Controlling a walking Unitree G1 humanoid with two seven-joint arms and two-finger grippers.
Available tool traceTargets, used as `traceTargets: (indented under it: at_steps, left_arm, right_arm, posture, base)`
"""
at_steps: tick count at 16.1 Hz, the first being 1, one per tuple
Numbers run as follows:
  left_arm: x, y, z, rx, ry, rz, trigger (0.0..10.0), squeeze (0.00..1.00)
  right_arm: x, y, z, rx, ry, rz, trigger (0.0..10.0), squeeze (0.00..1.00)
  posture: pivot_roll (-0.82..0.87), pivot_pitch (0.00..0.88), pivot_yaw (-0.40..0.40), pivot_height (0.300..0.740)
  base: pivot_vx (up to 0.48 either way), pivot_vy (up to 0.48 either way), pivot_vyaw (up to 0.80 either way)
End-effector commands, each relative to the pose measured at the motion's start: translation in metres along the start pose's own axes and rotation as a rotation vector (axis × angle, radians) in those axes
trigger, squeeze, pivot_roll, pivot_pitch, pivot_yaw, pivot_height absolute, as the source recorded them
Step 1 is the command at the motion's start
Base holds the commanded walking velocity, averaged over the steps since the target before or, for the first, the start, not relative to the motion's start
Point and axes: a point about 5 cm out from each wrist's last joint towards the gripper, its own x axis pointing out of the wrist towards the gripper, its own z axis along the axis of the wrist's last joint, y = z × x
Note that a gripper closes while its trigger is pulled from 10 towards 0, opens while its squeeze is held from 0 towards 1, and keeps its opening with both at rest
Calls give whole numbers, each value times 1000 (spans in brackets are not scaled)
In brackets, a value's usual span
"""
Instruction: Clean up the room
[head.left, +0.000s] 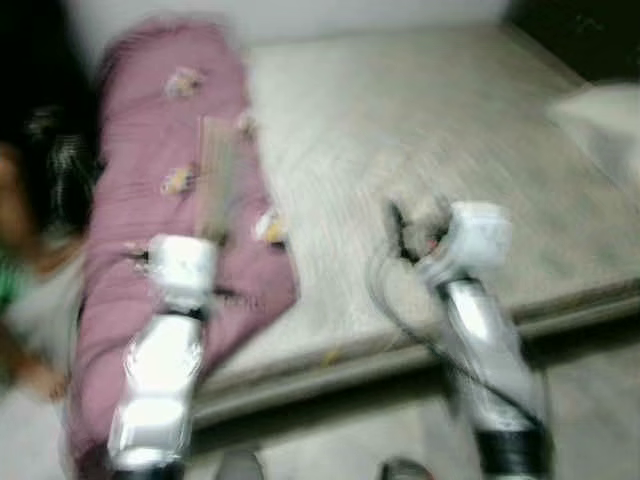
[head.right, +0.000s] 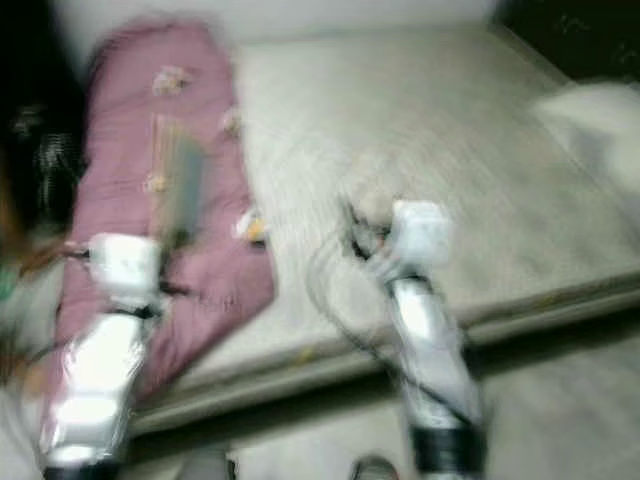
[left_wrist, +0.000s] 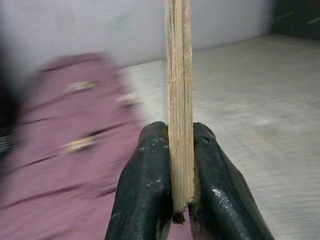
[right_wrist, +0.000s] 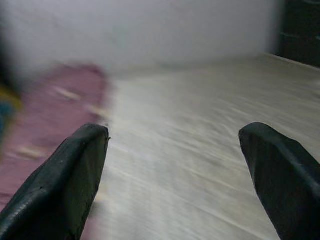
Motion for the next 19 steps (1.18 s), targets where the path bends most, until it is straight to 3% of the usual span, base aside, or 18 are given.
traceTargets:
  at_steps: [1, 4, 8, 9, 19]
  left_arm:
    - [1, 3, 9, 21, -43, 4, 10000, 0]
    - [2, 7, 6, -1, -24, 46, 10000, 0]
    - [2, 0, 5, 28, -14, -6, 10000, 0]
    - [2, 0, 5, 29, -15, -5, 10000, 0]
    - [1, 1, 0, -10, 7, -9, 10000, 0]
  right_arm:
    - [5, 13, 4, 20, -20, 32, 10000, 0]
    - [10, 15, 8, 18, -37, 39, 10000, 0]
    - [10, 13, 5, 18, -13, 34, 10000, 0]
    - [9, 13, 5, -17, -18, 43, 10000, 0]
    - [7, 16, 4, -17, -20, 58, 10000, 0]
  posture:
    - [-1, 0, 4, 740]
    - [-5, 0, 14, 740]
    - [-7, 0, 11, 740]
    - [-6, 0, 12, 740]
    - [-9, 0, 10, 740]
  base:
    - [0, 0, 0]
    - [0, 0, 0]
    - [0, 0, 0]
    - [0, 0, 0]
    - [0, 0, 581]
